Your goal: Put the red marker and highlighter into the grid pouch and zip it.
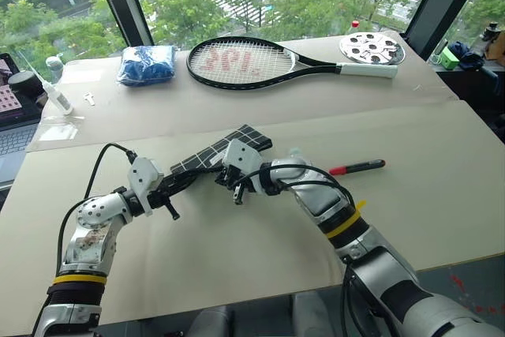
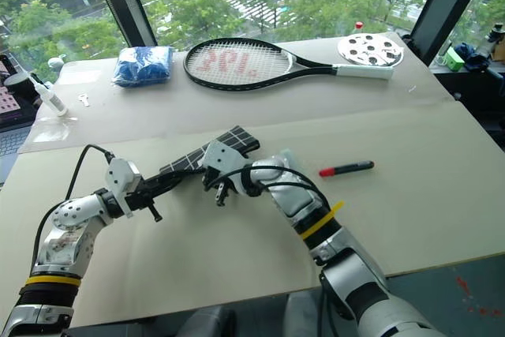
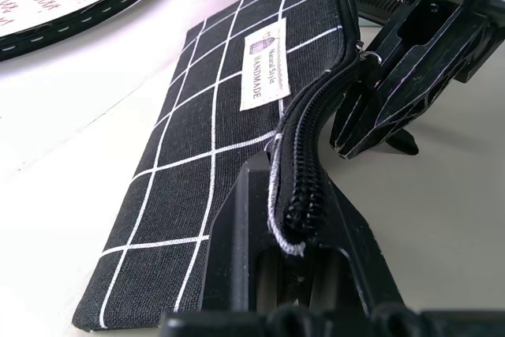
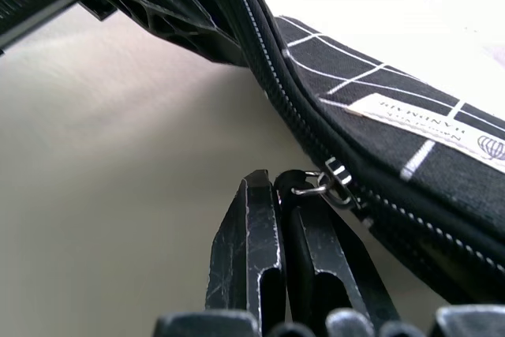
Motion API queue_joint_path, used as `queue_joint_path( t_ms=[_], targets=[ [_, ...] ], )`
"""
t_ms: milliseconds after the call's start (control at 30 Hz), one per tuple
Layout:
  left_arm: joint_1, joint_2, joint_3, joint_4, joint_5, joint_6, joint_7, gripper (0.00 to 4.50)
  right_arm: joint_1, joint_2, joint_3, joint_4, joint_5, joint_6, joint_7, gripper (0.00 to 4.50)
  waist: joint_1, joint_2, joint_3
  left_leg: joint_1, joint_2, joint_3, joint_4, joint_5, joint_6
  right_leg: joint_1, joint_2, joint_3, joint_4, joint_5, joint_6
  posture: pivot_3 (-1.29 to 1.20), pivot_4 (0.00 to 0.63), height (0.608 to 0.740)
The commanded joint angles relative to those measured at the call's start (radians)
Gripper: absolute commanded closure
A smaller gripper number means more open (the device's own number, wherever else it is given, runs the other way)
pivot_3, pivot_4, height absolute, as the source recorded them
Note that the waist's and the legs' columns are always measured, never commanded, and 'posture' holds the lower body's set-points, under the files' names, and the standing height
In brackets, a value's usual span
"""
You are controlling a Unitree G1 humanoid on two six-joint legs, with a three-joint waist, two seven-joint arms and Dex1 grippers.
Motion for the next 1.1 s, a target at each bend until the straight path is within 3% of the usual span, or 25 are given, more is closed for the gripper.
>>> queue_joint_path(
  t_ms=[33, 100, 200, 333, 567, 733, 1100],
  targets=[
    [-0.010, -0.006, 0.010, -0.036, -0.014, 0.003, 0.004, 4.50, -0.004, 0.009, -0.076, -0.084, 0.097, 0.050, 0.040, 3.56, 0.001, 0.000, 0.000, 0.000, 0.000, 0.000, 0.000, 0.000, 0.000, 0.000, 0.000, 0.000, 0.000, 0.000, 0.000, 0.00, 0.150, 0.740],
    [-0.007, -0.007, 0.012, -0.038, -0.013, 0.002, 0.004, 4.50, -0.005, -0.011, -0.111, -0.112, 0.131, 0.075, 0.056, 2.84, 0.001, 0.000, 0.000, 0.000, 0.000, 0.000, 0.000, 0.000, 0.000, 0.000, 0.000, 0.000, 0.000, 0.000, 0.000, 0.00, 0.150, 0.740],
    [-0.001, -0.006, 0.020, -0.044, -0.017, 0.005, 0.007, 4.50, 0.015, -0.137, -0.263, -0.272, 0.305, 0.186, 0.175, 1.86, 0.006, 0.000, 0.000, 0.000, 0.000, 0.000, 0.001, 0.000, 0.000, 0.000, 0.000, 0.000, 0.000, 0.000, 0.000, 0.00, 0.150, 0.740],
    [0.014, -0.007, 0.018, -0.063, -0.017, 0.008, 0.009, 4.50, 0.082, -0.354, -0.414, -0.467, 0.476, 0.210, 0.329, 1.86, 0.027, 0.000, 0.000, -0.003, -0.001, -0.001, 0.003, -0.001, 0.001, 0.000, -0.001, -0.001, -0.002, 0.001, 0.001, 0.00, 0.150, 0.740],
    [0.026, -0.011, 0.022, -0.087, -0.027, 0.022, 0.007, 4.50, 0.191, -0.661, -0.448, -0.195, 0.234, -0.152, 0.333, 1.86, 0.028, -0.001, 0.000, 0.000, 0.000, 0.006, 0.003, -0.001, 0.002, 0.002, 0.000, 0.000, -0.001, 0.002, 0.000, 0.00, 0.150, 0.740],
    [0.015, -0.007, 0.021, -0.092, -0.034, 0.032, -0.003, 4.50, 0.167, -0.718, -0.452, 0.049, 0.199, -0.331, 0.391, 1.86, 0.025, -0.001, 0.000, 0.000, 0.001, 0.008, 0.003, -0.001, 0.002, 0.002, 0.000, 0.001, -0.001, 0.003, 0.000, 0.00, 0.150, 0.740],
    [-0.002, -0.004, 0.022, -0.080, -0.031, 0.034, -0.014, 4.50, 0.051, -0.747, -0.377, 0.322, 0.109, -0.469, 0.510, 1.86, 0.028, -0.001, 0.000, 0.000, 0.001, 0.010, 0.004, -0.002, 0.002, 0.002, 0.000, 0.001, -0.002, 0.004, 0.000, 0.00, 0.150, 0.740]
  ],
)
